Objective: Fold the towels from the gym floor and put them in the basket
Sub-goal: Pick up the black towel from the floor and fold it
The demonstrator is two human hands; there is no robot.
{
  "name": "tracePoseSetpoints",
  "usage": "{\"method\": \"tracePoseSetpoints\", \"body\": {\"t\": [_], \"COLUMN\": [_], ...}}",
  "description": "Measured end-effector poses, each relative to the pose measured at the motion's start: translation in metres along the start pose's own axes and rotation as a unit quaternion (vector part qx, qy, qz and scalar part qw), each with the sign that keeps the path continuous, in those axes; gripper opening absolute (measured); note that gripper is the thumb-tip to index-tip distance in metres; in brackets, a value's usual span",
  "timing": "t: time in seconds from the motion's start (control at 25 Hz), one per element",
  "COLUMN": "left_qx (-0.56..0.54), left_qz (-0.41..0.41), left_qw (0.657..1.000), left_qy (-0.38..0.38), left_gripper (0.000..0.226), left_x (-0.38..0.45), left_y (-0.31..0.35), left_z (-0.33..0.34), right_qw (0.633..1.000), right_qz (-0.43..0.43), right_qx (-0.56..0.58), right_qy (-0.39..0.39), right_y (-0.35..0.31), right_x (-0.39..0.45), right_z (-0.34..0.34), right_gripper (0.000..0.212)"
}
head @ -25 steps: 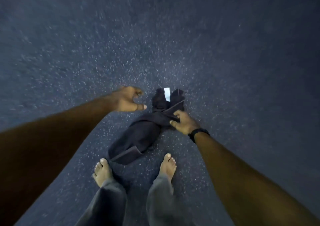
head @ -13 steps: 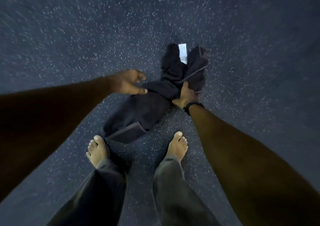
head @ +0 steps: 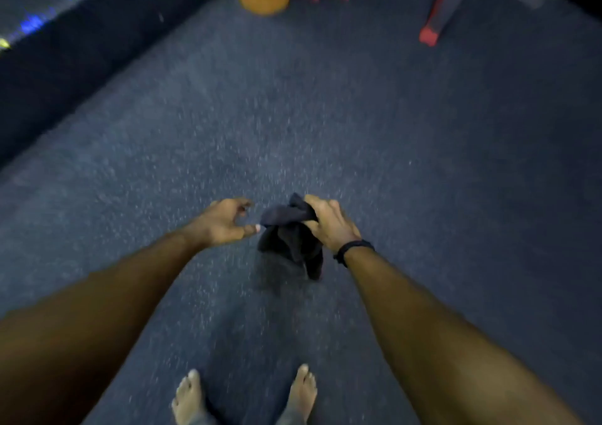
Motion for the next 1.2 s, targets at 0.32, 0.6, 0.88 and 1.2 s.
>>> {"method": "tracePoseSetpoints", "body": {"t": [0.32,0.6,0.88,1.2], "left_qx": [-0.006,0.031,0.029,0.015], "left_qz": [0.166,0.240,0.178,0.019], "left_qw": [0.964,0.895,0.822,0.730], "left_qy": [0.208,0.375,0.540,0.683], "left_gripper": [0.067,0.062,0.061,0.061], "left_x": [-0.232,-0.463,-0.661,-0.902], "left_y": [0.252,0.353,0.301,0.187], "left_z": [-0.266,-0.423,-0.446,-0.345], "right_qw": [0.956,0.884,0.829,0.757], "right_qz": [-0.158,-0.264,-0.438,-0.607], "right_qx": [-0.023,0.007,0.082,0.154], "right_qy": [0.246,0.387,0.338,0.186], "right_y": [-0.195,-0.341,-0.493,-0.668], "right_x": [-0.061,-0.147,-0.224,-0.378], "right_z": [-0.416,-0.631,-0.662,-0.582], "right_gripper": [0.021,0.017,0.017,0.022]}}
Point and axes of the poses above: each hand's wrist, its own x-axis towards the middle knuckle, its own z-axis out of the palm, y = z × x, the point moved 9 cm from there along x, towards the middle knuckle, and after that the axes turned 11 degrees about -x, right-handed, at the moved point
